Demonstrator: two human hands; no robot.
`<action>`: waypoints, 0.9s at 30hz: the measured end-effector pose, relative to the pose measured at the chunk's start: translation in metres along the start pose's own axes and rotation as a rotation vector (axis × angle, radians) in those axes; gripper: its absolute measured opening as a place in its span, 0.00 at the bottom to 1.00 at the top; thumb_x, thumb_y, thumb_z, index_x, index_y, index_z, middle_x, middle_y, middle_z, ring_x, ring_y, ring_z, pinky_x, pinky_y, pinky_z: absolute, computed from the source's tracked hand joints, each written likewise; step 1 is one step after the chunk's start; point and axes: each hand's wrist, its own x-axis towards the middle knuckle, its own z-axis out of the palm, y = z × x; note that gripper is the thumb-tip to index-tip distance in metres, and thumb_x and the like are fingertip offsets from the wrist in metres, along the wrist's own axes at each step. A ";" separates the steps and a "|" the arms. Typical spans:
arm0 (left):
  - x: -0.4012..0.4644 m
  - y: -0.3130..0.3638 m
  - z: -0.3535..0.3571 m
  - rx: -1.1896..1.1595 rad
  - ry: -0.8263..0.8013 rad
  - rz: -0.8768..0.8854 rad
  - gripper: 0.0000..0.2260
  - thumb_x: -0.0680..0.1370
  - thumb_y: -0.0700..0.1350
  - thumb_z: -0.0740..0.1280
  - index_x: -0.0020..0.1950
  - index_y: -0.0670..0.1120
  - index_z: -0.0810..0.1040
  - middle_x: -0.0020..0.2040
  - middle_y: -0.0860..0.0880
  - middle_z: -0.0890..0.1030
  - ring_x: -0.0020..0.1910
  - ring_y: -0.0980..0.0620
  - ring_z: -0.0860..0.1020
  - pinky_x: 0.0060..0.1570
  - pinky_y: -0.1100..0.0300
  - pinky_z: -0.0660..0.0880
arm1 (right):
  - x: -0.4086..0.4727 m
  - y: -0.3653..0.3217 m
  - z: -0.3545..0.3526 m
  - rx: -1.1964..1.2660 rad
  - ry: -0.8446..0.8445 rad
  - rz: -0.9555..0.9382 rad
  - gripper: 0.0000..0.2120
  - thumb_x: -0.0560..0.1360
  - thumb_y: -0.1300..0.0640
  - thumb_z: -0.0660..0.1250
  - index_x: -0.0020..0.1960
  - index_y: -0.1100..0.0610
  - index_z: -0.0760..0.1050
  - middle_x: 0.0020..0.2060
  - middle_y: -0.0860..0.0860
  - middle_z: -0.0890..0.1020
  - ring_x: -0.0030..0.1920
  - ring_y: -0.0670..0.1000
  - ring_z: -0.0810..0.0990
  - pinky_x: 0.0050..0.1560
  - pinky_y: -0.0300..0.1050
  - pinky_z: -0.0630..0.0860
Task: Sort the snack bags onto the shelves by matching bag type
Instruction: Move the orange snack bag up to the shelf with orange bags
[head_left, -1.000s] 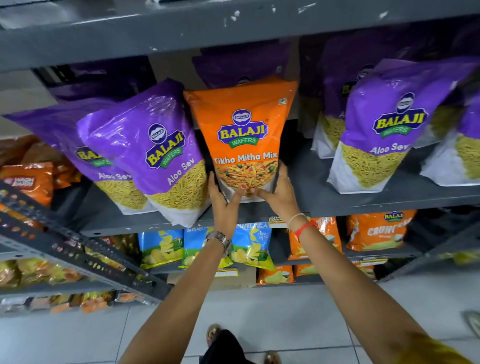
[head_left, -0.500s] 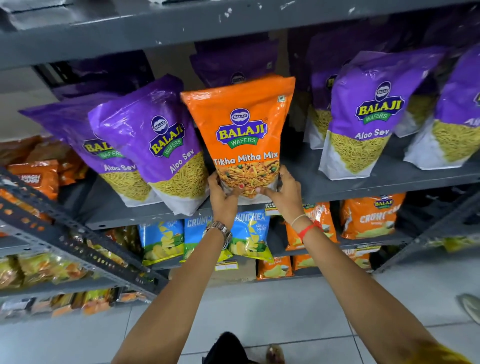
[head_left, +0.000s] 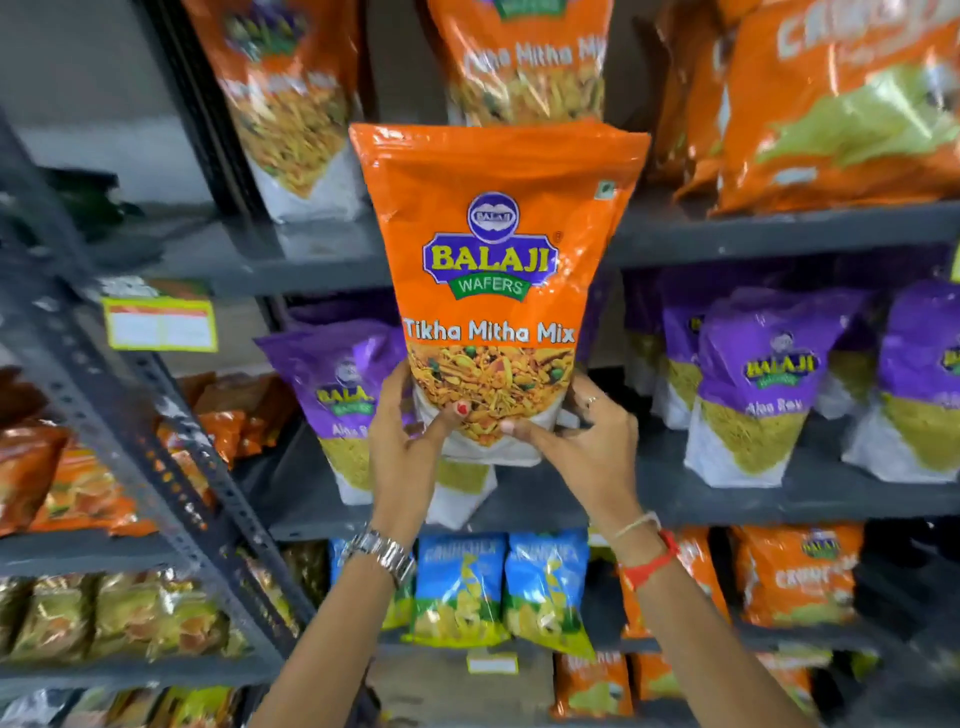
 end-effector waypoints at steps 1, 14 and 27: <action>0.008 0.009 -0.009 -0.004 0.005 0.024 0.25 0.71 0.38 0.70 0.66 0.47 0.70 0.58 0.53 0.79 0.55 0.55 0.77 0.44 0.71 0.75 | 0.005 -0.013 0.005 0.024 0.008 -0.025 0.30 0.59 0.43 0.79 0.57 0.55 0.79 0.48 0.49 0.87 0.49 0.46 0.85 0.46 0.52 0.84; 0.127 0.107 -0.095 0.036 0.129 0.211 0.19 0.70 0.40 0.72 0.60 0.45 0.76 0.53 0.49 0.83 0.52 0.54 0.81 0.53 0.56 0.77 | 0.117 -0.140 0.087 0.073 -0.053 -0.293 0.33 0.53 0.34 0.76 0.54 0.50 0.81 0.44 0.43 0.86 0.47 0.43 0.83 0.50 0.47 0.80; 0.212 0.090 -0.121 -0.053 0.177 -0.038 0.13 0.70 0.32 0.69 0.53 0.42 0.77 0.54 0.41 0.81 0.50 0.45 0.79 0.53 0.48 0.76 | 0.178 -0.151 0.160 0.013 -0.201 -0.160 0.23 0.59 0.46 0.80 0.49 0.54 0.81 0.46 0.52 0.87 0.48 0.51 0.84 0.47 0.45 0.80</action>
